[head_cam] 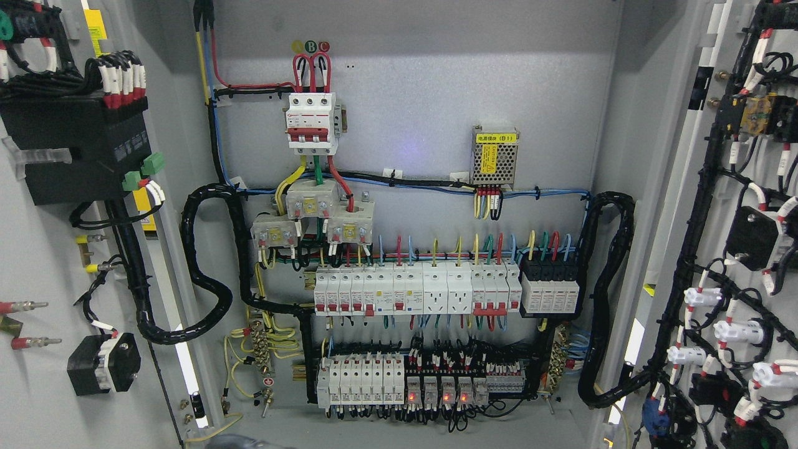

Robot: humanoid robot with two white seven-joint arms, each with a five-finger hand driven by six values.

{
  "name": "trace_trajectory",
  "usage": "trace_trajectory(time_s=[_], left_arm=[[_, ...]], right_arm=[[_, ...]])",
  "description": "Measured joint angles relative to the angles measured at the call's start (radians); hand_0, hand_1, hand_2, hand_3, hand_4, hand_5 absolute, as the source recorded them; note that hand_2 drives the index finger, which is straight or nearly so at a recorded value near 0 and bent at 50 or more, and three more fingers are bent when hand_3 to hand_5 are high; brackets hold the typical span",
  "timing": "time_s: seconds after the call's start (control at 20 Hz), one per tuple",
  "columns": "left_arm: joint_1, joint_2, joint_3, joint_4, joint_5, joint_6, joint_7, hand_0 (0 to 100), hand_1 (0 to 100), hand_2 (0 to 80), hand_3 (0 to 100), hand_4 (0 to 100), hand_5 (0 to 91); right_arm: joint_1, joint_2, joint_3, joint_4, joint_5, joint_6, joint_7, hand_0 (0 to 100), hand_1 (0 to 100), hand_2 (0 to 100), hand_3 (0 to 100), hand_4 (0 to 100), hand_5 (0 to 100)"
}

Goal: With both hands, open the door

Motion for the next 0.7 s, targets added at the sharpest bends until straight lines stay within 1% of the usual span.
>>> trace_trajectory(time_s=[0.15,0.2,0.3,0.5,0.6,0.7], left_arm=[[0.074,0.026,0.01,-0.125,0.001,-0.068,0.0,0,0,0.0,0,0,0.0],[0.097,0.034,0.018,-0.169,0.001,-0.086,0.003,0,0,0.0,0,0,0.0],[0.132,0.049,0.04,-0.263,0.001,-0.118,0.005,0,0,0.0,0,0,0.0],[0.181,0.082,0.079,-0.466,-0.009,-0.133,0.008,0,0,0.0,0,0,0.0],[0.201,0.101,0.095,-0.579,-0.044,-0.133,0.009,0,0,0.0,0,0,0.0],[0.224,0.116,0.109,-0.692,-0.108,-0.137,0.009,0,0,0.0,0,0,0.0]], right_arm=[[0.125,-0.062,-0.073,-0.055,0.002,-0.111,-0.023,21,8,0,0,0,0],[0.173,-0.081,-0.098,-0.073,0.002,-0.139,-0.027,21,8,0,0,0,0],[0.265,-0.112,-0.151,-0.113,0.003,-0.2,-0.032,21,8,0,0,0,0],[0.43,-0.16,-0.266,-0.188,0.003,-0.313,-0.033,21,8,0,0,0,0],[0.49,-0.181,-0.318,-0.222,0.003,-0.384,-0.033,22,8,0,0,0,0],[0.544,-0.204,-0.369,-0.252,0.002,-0.467,-0.033,22,8,0,0,0,0]])
